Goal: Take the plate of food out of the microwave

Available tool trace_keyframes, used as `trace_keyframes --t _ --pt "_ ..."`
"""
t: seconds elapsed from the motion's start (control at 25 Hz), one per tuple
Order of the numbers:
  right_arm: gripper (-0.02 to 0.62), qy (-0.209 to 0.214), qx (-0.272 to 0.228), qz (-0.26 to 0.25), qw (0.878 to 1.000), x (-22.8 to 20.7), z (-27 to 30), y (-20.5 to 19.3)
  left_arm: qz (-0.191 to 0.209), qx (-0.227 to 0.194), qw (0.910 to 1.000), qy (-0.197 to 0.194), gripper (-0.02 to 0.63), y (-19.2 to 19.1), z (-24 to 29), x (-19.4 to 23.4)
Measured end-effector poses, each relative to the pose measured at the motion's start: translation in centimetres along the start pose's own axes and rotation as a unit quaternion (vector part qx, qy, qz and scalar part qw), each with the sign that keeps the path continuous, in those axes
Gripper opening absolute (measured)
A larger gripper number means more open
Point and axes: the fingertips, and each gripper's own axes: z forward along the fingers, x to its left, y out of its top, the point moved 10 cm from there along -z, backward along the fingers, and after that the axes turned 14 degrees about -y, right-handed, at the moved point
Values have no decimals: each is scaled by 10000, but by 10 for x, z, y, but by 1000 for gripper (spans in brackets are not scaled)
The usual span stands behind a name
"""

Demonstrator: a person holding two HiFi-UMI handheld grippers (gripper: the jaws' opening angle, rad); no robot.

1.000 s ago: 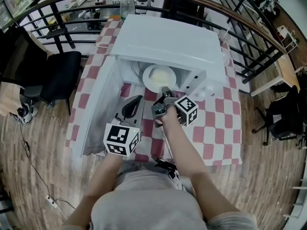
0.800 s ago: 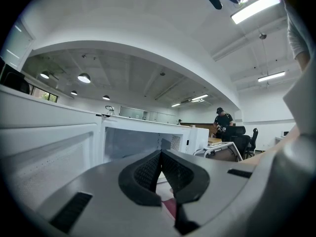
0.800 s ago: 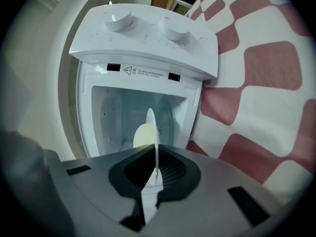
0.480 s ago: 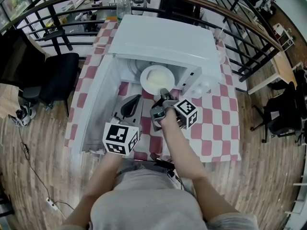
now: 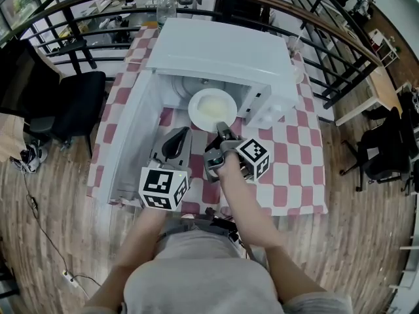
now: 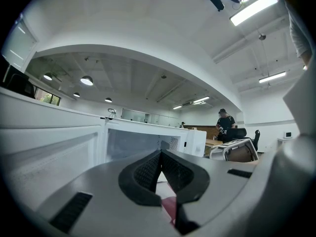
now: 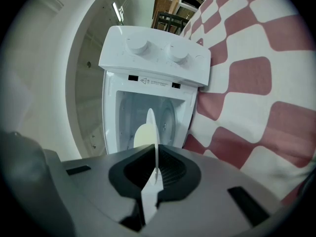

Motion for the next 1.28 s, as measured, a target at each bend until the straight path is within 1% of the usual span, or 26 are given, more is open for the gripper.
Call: trace_keyframes --t 0.12,0.32,0.6,0.88,1.28 --pt "32 17 -65 -94 9999 -2 -9 -3 -31 -11 10000 22 0 -2 -2 -3" --pt "32 61 -64 -18 10000 -7 -25 -7 -63 -19 10000 24 0 -5 -5 -8" --pt "32 231 -59 9 9997 -5 -47 -11 -46 -24 10000 -13 0 -5 -8 -15" --pt "32 366 -112 120 9992 -9 -69 -14 -11 -29 10000 -63 0 -7 -12 -23" --pt "32 440 -188 289 9984 -10 -90 -21 -2 -8 9999 -129 0 -11 -15 -31"
